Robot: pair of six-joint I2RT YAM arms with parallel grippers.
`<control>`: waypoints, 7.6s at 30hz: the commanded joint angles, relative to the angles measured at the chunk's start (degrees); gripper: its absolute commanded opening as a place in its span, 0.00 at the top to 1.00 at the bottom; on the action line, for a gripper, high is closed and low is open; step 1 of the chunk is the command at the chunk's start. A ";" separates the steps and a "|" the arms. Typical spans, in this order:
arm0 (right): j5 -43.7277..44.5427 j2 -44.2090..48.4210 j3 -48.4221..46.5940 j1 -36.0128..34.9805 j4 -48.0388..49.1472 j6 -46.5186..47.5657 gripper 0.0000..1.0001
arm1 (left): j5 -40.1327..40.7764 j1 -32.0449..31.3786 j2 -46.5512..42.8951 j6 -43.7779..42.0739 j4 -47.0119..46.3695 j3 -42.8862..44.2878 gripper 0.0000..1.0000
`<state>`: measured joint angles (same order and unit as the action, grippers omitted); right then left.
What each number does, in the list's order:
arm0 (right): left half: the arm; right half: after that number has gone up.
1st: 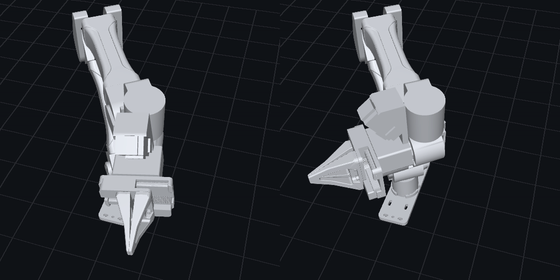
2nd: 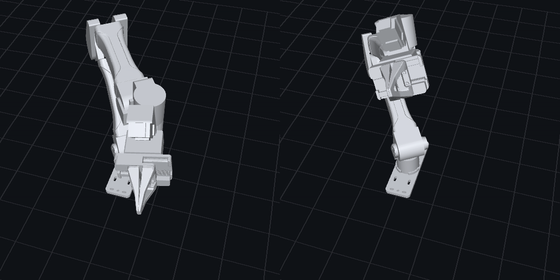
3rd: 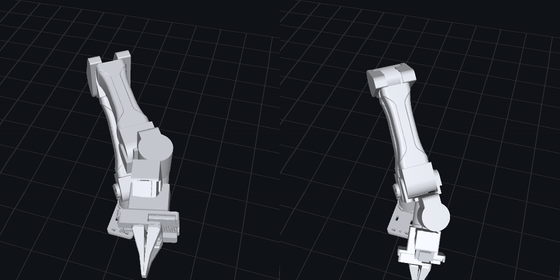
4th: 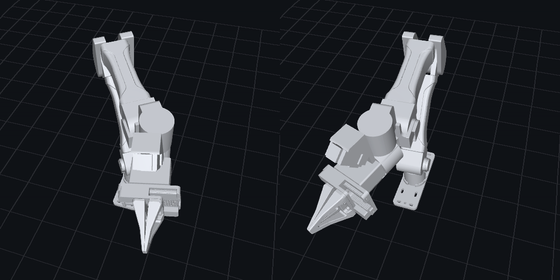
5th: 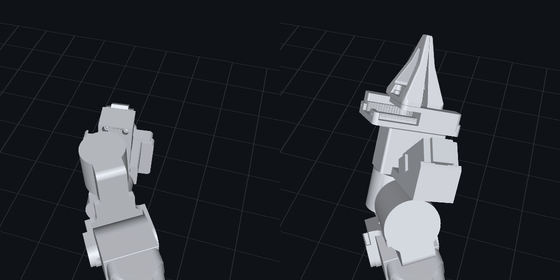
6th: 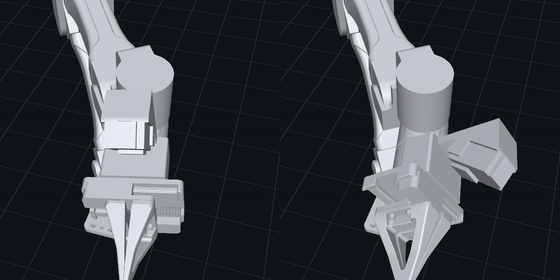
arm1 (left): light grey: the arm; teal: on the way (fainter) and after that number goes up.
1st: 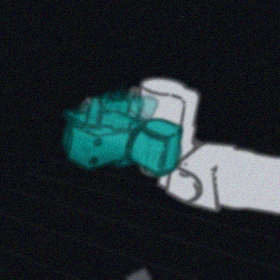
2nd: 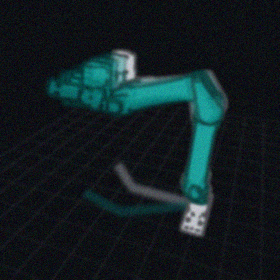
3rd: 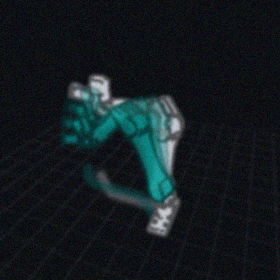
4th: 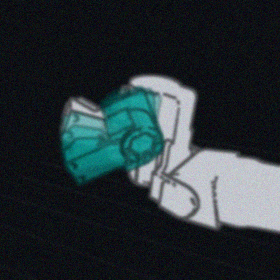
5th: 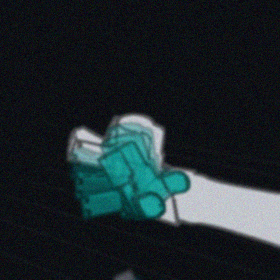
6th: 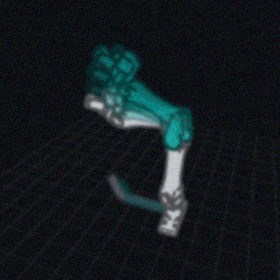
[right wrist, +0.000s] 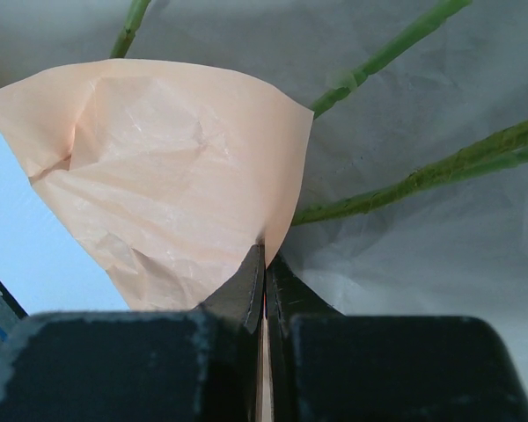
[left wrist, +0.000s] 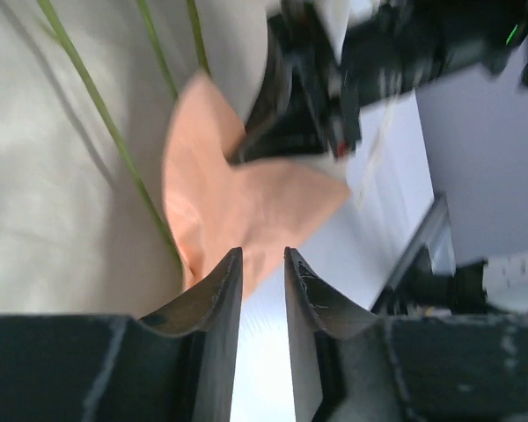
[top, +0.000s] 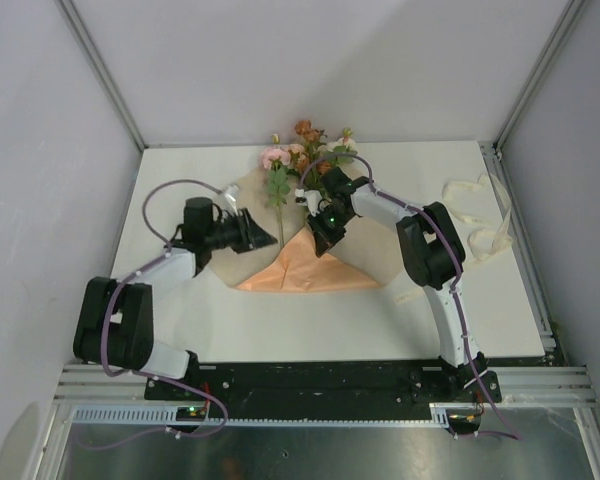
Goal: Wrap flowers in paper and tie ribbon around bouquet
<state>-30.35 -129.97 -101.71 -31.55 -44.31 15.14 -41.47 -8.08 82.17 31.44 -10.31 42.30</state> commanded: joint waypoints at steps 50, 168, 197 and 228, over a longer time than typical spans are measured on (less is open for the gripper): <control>0.06 5.29 -0.60 -0.95 -1.28 2.87 1.00 | -1.99 0.03 13.75 -26.42 30.71 7.39 0.80; -9.23 10.64 30.17 12.37 -5.25 -13.78 0.01 | 2.42 -21.90 12.67 7.52 14.71 13.98 1.00; 10.24 19.79 18.74 36.57 -3.89 -12.23 0.01 | 25.26 -29.36 34.07 8.05 29.98 23.80 1.00; -38.78 9.72 20.95 45.91 4.14 -31.13 0.01 | 25.52 -29.11 34.65 7.00 29.89 24.85 1.00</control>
<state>-63.35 -129.64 -89.12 11.75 -49.95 -6.37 -24.34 -37.26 113.36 41.52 15.88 67.96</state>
